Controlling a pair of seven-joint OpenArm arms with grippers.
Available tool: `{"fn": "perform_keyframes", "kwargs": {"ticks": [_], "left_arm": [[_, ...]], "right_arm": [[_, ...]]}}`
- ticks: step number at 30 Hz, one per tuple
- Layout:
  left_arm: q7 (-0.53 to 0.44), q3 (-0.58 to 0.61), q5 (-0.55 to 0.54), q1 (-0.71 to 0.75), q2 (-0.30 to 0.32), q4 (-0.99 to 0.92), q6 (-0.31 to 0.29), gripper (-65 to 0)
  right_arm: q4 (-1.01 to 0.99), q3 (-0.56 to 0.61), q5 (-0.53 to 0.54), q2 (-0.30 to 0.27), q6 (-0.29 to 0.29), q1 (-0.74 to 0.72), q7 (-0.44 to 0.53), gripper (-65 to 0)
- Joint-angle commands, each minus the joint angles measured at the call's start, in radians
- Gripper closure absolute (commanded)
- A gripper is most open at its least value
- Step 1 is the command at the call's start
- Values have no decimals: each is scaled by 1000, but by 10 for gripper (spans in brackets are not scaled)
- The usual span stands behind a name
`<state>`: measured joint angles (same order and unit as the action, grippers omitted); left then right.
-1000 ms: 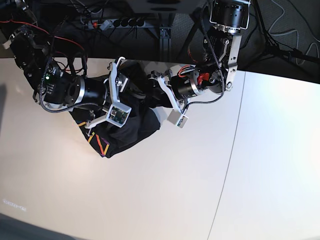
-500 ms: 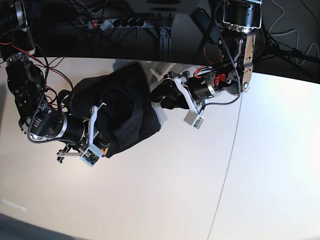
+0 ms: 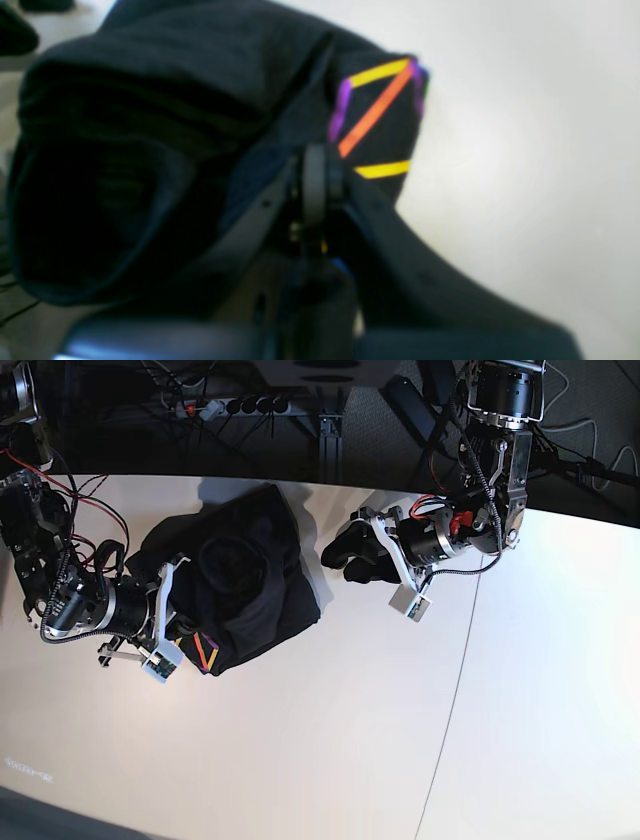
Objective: Fold the T-shirt properly
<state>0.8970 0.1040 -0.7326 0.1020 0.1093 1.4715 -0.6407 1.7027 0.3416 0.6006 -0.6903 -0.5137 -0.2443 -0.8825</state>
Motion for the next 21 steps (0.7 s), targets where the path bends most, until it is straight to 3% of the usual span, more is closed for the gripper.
{"fn": "perform_keyframes", "kwargs": {"ticks": [1,8,16,21], "left_arm": [[19,-2,34,-5,5,8,16,-356],[20,-2,-10,-2,5,8,16,-356],[27,-2,-11,-2,5,8,16,-356],[27,-4,-10,-2,13,8,16,-356]], "right_arm": [[5,-5,9,-2,-67,-21,27,0],[-11,-2,-31,131,-68,-22,55,0],[-43,55,-93,332,-68,-46,97,0],[-46,105,-87,407,-67,-47,93,0]]}}
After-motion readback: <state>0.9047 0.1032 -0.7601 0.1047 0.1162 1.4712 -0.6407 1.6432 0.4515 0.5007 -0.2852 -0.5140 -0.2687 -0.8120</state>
